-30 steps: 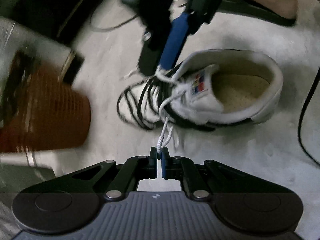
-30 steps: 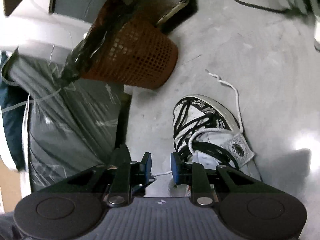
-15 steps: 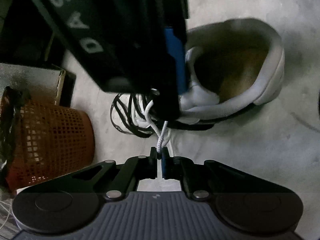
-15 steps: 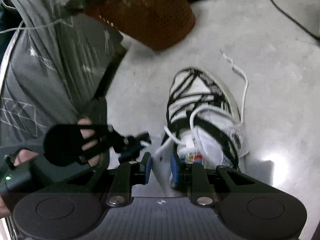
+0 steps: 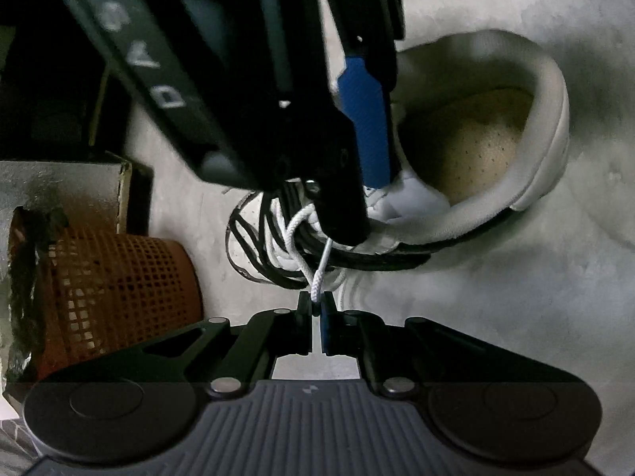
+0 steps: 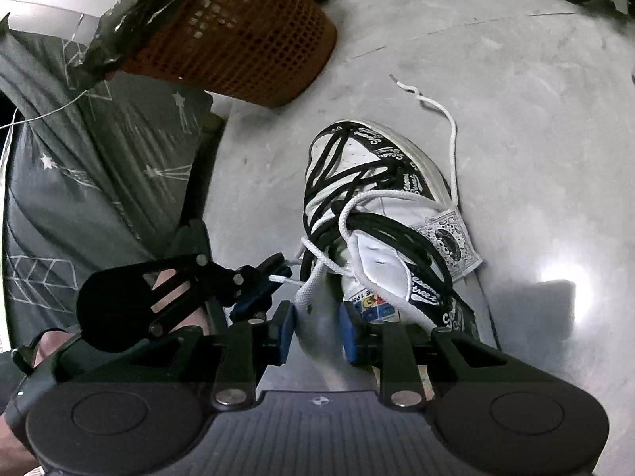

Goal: Lace up shoes with both hands

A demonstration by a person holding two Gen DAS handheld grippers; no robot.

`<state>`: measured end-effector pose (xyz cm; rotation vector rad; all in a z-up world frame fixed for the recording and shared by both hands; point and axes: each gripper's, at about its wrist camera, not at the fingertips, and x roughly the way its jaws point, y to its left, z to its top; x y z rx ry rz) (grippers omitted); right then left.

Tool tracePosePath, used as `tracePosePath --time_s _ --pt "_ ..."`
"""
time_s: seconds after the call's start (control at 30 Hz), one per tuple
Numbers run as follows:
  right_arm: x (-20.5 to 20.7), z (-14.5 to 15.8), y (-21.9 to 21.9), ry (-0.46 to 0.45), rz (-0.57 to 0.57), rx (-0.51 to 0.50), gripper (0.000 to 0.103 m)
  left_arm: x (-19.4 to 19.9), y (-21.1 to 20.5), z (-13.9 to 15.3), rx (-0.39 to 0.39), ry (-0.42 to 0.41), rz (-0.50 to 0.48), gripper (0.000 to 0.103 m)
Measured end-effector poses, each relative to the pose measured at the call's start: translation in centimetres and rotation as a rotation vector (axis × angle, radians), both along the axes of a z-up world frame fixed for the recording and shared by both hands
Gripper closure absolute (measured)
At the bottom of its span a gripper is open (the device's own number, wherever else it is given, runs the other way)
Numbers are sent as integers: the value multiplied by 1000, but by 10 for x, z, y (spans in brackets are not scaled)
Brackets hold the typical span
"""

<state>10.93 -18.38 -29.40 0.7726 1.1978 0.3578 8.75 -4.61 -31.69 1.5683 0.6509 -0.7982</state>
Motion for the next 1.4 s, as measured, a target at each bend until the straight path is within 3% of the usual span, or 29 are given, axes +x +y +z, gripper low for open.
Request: tracePosePath --time_s 0.3,0.8,0.9,1.1,1.4 --pt "1 -1 0 3 -18 25 73 0 -2 -14 46 -1 -19 98" --pt "6 7 -1 -34 -39 29 73 3 2 2 -14 22 46 98" --pt "11 10 7 -44 11 5 73 -12 2 11 -27 19 45 98" --pt "16 18 25 -78 122 -142 73 -14 0 25 -59 32 64 98" --pt "19 22 35 -114 224 -231 73 -17 9 34 -104 100 129 98"
